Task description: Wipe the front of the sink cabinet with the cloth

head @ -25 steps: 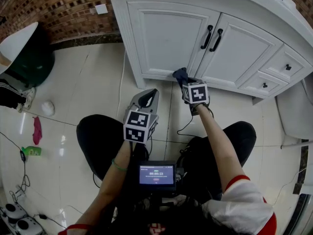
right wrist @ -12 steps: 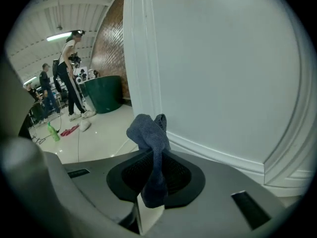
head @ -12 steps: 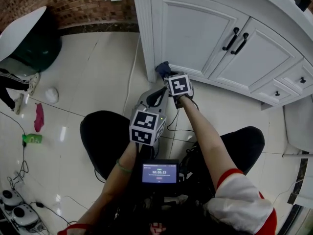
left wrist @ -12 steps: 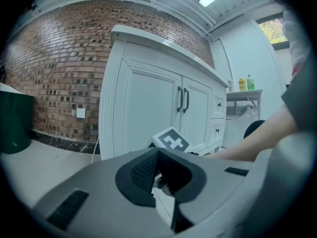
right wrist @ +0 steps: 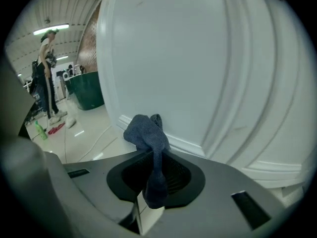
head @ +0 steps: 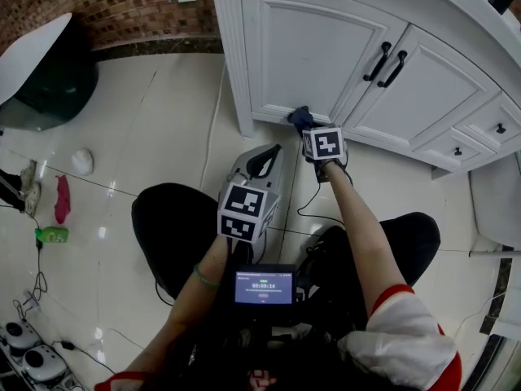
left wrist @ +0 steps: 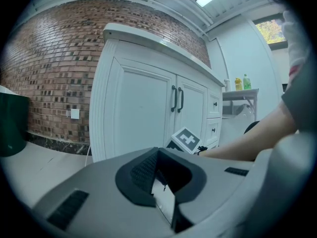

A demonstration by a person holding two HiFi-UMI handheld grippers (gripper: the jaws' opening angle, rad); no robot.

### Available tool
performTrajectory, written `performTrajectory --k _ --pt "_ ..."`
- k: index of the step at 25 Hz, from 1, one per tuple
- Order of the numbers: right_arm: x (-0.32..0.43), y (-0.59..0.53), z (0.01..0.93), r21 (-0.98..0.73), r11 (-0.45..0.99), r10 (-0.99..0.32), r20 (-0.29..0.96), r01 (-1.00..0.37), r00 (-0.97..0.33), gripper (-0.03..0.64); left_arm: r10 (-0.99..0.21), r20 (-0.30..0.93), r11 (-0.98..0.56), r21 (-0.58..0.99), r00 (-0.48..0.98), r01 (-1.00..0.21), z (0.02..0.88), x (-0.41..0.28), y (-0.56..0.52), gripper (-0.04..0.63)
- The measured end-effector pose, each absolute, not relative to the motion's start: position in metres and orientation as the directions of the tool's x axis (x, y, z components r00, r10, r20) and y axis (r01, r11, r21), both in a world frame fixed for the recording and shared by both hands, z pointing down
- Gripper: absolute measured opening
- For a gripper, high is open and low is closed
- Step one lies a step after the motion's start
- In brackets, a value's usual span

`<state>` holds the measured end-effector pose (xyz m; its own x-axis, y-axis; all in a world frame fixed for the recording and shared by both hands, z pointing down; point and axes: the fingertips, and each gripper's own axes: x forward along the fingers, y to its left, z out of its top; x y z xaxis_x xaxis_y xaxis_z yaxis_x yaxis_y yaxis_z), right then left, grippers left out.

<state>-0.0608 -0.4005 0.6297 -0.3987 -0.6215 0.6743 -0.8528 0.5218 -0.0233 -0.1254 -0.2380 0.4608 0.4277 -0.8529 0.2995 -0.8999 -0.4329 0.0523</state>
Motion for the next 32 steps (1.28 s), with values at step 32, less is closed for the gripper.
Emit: performTrajectory --k 32 --pt "0.179 -0.374 0.247 -0.002 0.404 -0.91 0.104 -0.915 -0.402 0.06 -0.782 0.255 -0.596 -0.038 0.569 -0.802 0.397 0.031 -0.231 0.021"
